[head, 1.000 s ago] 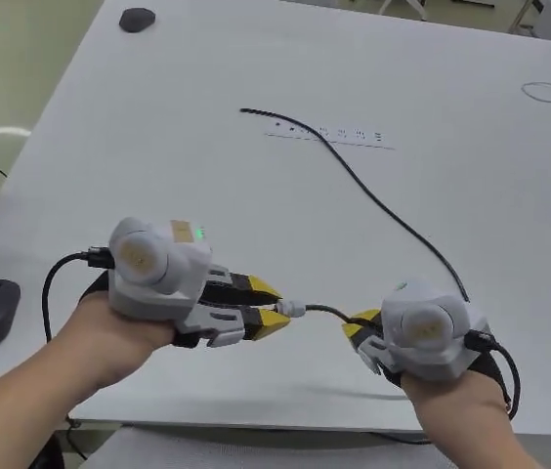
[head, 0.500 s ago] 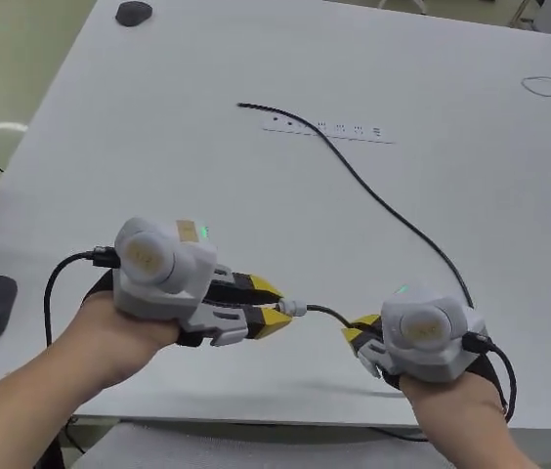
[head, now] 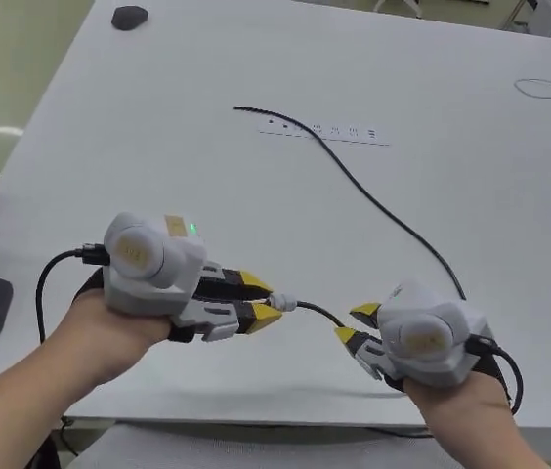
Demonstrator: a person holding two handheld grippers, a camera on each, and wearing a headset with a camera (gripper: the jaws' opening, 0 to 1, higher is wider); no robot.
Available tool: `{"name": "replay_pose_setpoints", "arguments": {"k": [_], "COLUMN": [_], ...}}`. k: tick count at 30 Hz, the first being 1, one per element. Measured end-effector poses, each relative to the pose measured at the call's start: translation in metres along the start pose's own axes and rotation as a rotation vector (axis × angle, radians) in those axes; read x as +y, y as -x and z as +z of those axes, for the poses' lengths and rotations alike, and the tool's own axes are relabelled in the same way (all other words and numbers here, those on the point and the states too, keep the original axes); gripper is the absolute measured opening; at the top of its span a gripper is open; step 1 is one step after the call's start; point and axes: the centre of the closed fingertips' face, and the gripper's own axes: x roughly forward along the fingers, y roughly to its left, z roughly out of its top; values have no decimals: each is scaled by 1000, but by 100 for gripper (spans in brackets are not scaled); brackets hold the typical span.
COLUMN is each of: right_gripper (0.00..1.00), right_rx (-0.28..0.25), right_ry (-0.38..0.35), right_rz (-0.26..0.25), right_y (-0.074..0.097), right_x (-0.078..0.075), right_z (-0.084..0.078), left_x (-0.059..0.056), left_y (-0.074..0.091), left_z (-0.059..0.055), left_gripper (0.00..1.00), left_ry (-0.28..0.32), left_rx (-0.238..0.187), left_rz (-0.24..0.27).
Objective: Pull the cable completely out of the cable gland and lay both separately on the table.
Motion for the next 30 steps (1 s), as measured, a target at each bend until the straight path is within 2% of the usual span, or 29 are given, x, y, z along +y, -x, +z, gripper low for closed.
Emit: {"name": "replay_pose_setpoints", "arguments": {"k": [4,8,12,19,30], "right_gripper": [18,19,17,11,2], "right_rx": [-40,-69,-90,-68,-70], "right_ry": [56,181,230,278,275], "right_rz": [25,52,86,94,93], "right_y": [4,4,2,-7,-9], "right_x": [7,19,31,36,34], "right_z": [20,41,55,55,53], "left_x": [0,0,0,-1,-1], "left_y": [0,0,0,0,-1], "left_z": [1,1,2,4,4], "left_gripper": [15,15,15,15,15], "left_ry": [4,6,2,5,2], "left_rx": [-4,-4,-7,-18,-17], "left_rz": [2,3,-2,-8,-23]}}
